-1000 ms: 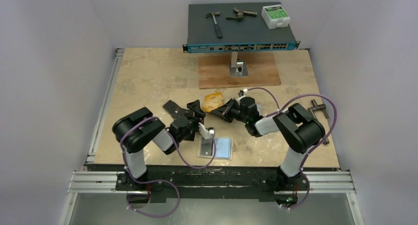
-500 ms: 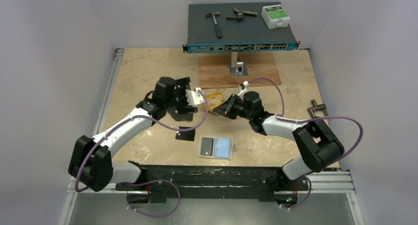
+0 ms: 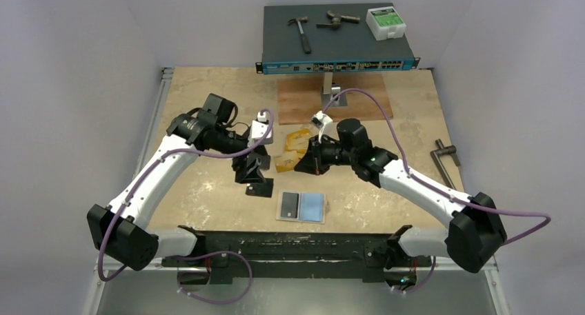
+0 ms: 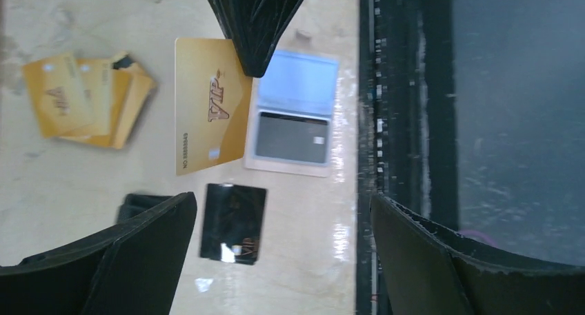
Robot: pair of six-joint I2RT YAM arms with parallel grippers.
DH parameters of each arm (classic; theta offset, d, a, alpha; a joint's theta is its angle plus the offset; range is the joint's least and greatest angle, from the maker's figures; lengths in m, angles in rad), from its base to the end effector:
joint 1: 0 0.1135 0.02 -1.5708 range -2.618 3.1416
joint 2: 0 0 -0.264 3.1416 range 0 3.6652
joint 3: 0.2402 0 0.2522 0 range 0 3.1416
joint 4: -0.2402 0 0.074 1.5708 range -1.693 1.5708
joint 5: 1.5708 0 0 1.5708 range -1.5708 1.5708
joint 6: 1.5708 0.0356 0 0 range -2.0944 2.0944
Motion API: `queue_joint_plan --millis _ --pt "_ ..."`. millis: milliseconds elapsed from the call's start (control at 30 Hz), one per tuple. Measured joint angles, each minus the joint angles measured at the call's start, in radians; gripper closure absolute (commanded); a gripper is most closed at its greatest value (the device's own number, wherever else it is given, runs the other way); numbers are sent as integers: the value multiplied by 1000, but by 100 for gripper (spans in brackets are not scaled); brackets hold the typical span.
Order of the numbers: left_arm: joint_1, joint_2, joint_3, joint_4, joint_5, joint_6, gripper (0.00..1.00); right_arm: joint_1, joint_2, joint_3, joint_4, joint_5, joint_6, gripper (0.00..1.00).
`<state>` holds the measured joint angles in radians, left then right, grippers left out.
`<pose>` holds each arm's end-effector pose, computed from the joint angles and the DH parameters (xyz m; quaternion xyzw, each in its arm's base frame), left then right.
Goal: Put the credit cards into the card holder
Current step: Pick up the credit card from the storage box.
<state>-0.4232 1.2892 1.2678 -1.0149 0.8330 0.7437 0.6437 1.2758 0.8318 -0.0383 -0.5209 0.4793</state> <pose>0.2105 -0.1237 0.3376 0.5751 0.6773 -0.3467 0.3007 0.2158 0.1841 0.2664 -0.2008 0.8129 0.4529 0.3062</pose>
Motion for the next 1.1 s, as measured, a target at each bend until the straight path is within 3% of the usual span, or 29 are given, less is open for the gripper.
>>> queue_joint_plan --millis 133,367,500,733,867,1033,1100 --pt "3 3 4 -102 89 2 16 74 -31 44 -105 -29 -93 100" --pt "13 5 4 -155 167 -3 19 175 -32 145 -272 -32 -194 100" --pt "13 -21 -4 -137 174 -27 39 200 -31 192 -330 -26 -223 100" --pt "13 -37 -11 -125 216 -53 48 230 -22 272 -375 -21 -255 100" --pt "13 -41 -23 -117 237 -69 64 235 -17 304 -399 -21 -268 100" --pt "14 -41 -23 -132 248 -61 96 235 -10 349 -426 -18 -287 100" --pt "15 -41 -23 -137 249 -51 100 237 -4 361 -433 -17 -293 100"
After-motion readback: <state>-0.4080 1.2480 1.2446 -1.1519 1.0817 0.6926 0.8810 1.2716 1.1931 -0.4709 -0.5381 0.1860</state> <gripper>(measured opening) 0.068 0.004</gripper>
